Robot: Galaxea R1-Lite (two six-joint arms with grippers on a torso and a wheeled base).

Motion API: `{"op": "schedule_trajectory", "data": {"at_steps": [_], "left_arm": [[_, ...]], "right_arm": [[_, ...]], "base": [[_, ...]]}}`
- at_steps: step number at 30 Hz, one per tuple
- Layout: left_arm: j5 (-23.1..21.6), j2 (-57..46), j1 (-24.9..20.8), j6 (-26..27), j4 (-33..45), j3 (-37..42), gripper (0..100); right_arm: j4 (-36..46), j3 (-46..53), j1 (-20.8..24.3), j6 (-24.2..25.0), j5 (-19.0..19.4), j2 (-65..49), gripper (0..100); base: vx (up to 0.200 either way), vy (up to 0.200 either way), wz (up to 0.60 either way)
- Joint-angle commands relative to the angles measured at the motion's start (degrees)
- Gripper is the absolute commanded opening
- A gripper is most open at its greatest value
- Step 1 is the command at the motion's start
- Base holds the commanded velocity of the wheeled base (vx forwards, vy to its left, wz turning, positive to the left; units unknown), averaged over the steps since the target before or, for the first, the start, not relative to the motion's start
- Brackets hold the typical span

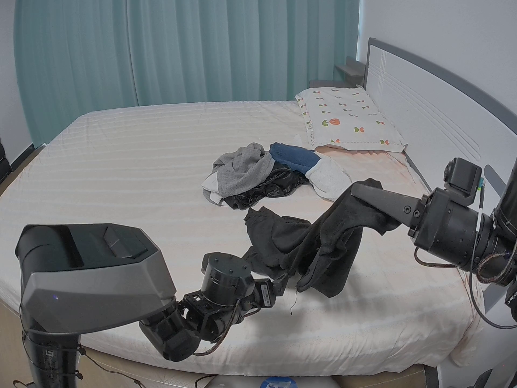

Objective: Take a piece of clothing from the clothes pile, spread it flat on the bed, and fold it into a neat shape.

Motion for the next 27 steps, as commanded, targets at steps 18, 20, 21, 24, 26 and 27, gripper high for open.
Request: {"op": "schedule_trajectory", "data": {"at_steps": [18, 20, 21, 24, 26, 27], "left_arm": [[-1.35, 2.88, 0.31, 8.03, -8.25, 1.09, 100], [-0.12, 4.64, 1.11, 8.03, -8.61, -1.28, 100], [0.41, 5.34, 1.46, 8.03, -8.61, -2.33, 100], [0.67, 7.71, 2.51, 8.03, -8.61, -5.06, 100], [0.76, 9.38, 3.21, 8.03, -8.43, -7.34, 100], [0.84, 10.09, 3.39, 8.03, -8.34, -8.31, 100]], "right_arm": [[0.46, -7.92, -0.52, 0.06, 1.16, 1.33, 0], [0.55, -7.74, 0.19, 0.06, 0.99, 0.8, 0], [0.55, -7.66, 0.27, 0.06, 0.9, 0.45, 0], [0.64, -7.92, 0.27, 0.06, 1.07, -0.43, 0], [0.55, -8.1, 0.27, 0.06, 1.07, -0.69, 0], [0.46, -8.27, 0.19, 0.06, 1.07, -0.78, 0]], "base": [[0.0, 0.0, 0.0], [0.0, 0.0, 0.0], [0.0, 0.0, 0.0], [0.0, 0.0, 0.0], [0.0, 0.0, 0.0], [0.0, 0.0, 0.0]]}}
